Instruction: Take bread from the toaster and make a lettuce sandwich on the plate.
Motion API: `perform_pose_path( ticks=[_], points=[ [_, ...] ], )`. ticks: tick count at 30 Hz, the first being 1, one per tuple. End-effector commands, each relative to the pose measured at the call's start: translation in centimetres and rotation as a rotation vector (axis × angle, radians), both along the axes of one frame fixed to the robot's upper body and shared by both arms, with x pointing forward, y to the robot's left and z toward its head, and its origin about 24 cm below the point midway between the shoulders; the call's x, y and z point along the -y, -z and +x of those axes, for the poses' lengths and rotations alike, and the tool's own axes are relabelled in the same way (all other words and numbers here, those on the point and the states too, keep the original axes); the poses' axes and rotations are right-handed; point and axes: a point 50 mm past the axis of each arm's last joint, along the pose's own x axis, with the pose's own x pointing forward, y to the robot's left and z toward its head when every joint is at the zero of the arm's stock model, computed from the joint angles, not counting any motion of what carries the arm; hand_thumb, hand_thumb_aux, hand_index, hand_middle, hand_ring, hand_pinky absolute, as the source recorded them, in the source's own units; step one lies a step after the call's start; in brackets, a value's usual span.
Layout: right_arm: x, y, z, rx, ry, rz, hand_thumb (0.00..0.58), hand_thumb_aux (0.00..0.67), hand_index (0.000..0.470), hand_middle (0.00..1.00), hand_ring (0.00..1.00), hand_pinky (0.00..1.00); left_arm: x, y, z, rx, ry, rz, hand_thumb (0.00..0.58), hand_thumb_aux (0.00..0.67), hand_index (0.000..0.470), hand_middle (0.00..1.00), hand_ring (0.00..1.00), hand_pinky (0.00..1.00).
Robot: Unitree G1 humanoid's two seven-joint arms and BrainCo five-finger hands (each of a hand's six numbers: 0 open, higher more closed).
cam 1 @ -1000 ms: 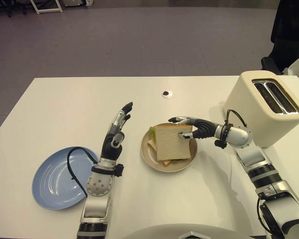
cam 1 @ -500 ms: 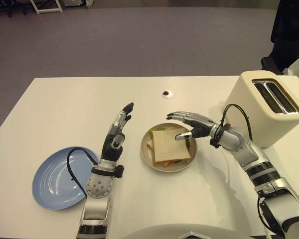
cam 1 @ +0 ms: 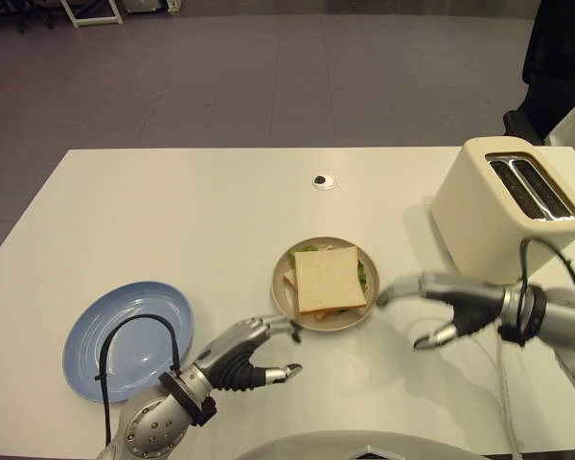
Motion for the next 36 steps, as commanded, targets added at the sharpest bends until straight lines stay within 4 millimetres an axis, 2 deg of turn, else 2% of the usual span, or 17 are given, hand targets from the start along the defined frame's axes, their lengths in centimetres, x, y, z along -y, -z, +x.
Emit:
perform_pose_path(
  ticks=[1, 4, 8, 11, 16, 21, 25, 26, 29, 33, 34, 35, 36],
  points=[
    [-1.6, 2.5, -1.1, -0.051, -0.051, -0.093, 0.58, 0.67, 0.47, 1.0, 1.0, 1.0, 1.4, 2.3, 0.2, -0.097, 0.097, 0.103, 0.58, 0.67, 0.47, 1.0, 1.0, 1.0],
    [-3.4, 5.8, -1.1, -0.077, -0.026, -0.136, 0.58, 0.67, 0.47, 1.0, 1.0, 1.0, 2.5, 4.9, 1.4, -0.145, 0.153, 0.208, 0.58, 0.67, 0.47, 1.0, 1.0, 1.0],
    [-4.9, 9.3, -0.1, -0.068, 0.075, -0.182, 0.58, 0.67, 0.47, 1.0, 1.0, 1.0, 2.1, 7.1, 4.6, -0.131, 0.159, 0.354, 0.58, 0.67, 0.47, 1.0, 1.0, 1.0],
    [-5.0, 10.5, 1.2, -0.049, 0.152, -0.21, 0.58, 0.67, 0.47, 1.0, 1.0, 1.0, 1.3, 7.8, 6.6, -0.111, 0.159, 0.433, 0.58, 0.67, 0.47, 1.0, 1.0, 1.0],
    [-5.4, 11.2, 5.1, 0.017, 0.252, -0.233, 0.58, 0.67, 0.47, 1.0, 1.0, 1.0, 1.3, 8.1, 9.5, -0.063, 0.167, 0.454, 0.58, 0.67, 0.47, 1.0, 1.0, 1.0],
    [-6.1, 10.8, 9.1, 0.086, 0.331, -0.199, 0.58, 0.67, 0.47, 1.0, 1.0, 1.0, 1.4, 8.2, 12.9, -0.002, 0.14, 0.421, 0.58, 0.67, 0.47, 1.0, 1.0, 1.0],
    [-6.4, 10.0, 10.4, 0.139, 0.33, -0.149, 0.58, 0.67, 0.47, 1.0, 1.0, 1.0, 1.4, 8.1, 14.1, 0.036, 0.131, 0.405, 0.58, 0.67, 0.47, 1.0, 1.0, 1.0],
    [-6.4, 9.8, 10.4, 0.143, 0.327, -0.138, 0.58, 0.657, 0.461, 1.0, 1.0, 1.0, 1.3, 8.0, 14.2, 0.046, 0.126, 0.397, 0.58, 0.67, 0.47, 1.0, 1.0, 1.0],
    [-6.2, 9.5, 10.0, 0.144, 0.312, -0.102, 0.55, 0.518, 0.363, 1.0, 1.0, 1.0, 0.9, 7.6, 14.3, 0.077, 0.112, 0.364, 0.58, 0.67, 0.47, 1.0, 1.0, 1.0],
    [-4.9, 6.9, 8.5, 0.183, 0.306, -0.009, 0.52, 0.455, 0.319, 1.0, 1.0, 1.0, 0.3, 5.9, 12.2, 0.127, 0.122, 0.295, 0.58, 0.67, 0.47, 1.0, 1.0, 1.0],
    [-4.1, 5.4, 7.9, 0.199, 0.328, 0.044, 0.511, 0.439, 0.308, 1.0, 1.0, 1.0, 0.3, 4.6, 10.7, 0.146, 0.118, 0.225, 0.578, 0.631, 0.442, 1.0, 1.0, 1.0],
    [-3.1, 3.7, 7.2, 0.212, 0.36, 0.112, 0.474, 0.384, 0.269, 1.0, 1.0, 1.0, 0.5, 3.0, 9.1, 0.166, 0.106, 0.116, 0.552, 0.523, 0.367, 1.0, 1.0, 1.0],
    [-2.2, 2.1, 6.6, 0.225, 0.39, 0.185, 0.363, 0.26, 0.182, 1.0, 1.0, 1.0, 0.6, 1.3, 7.6, 0.189, 0.087, -0.002, 0.514, 0.444, 0.311, 1.0, 1.0, 1.0]
  ],
)
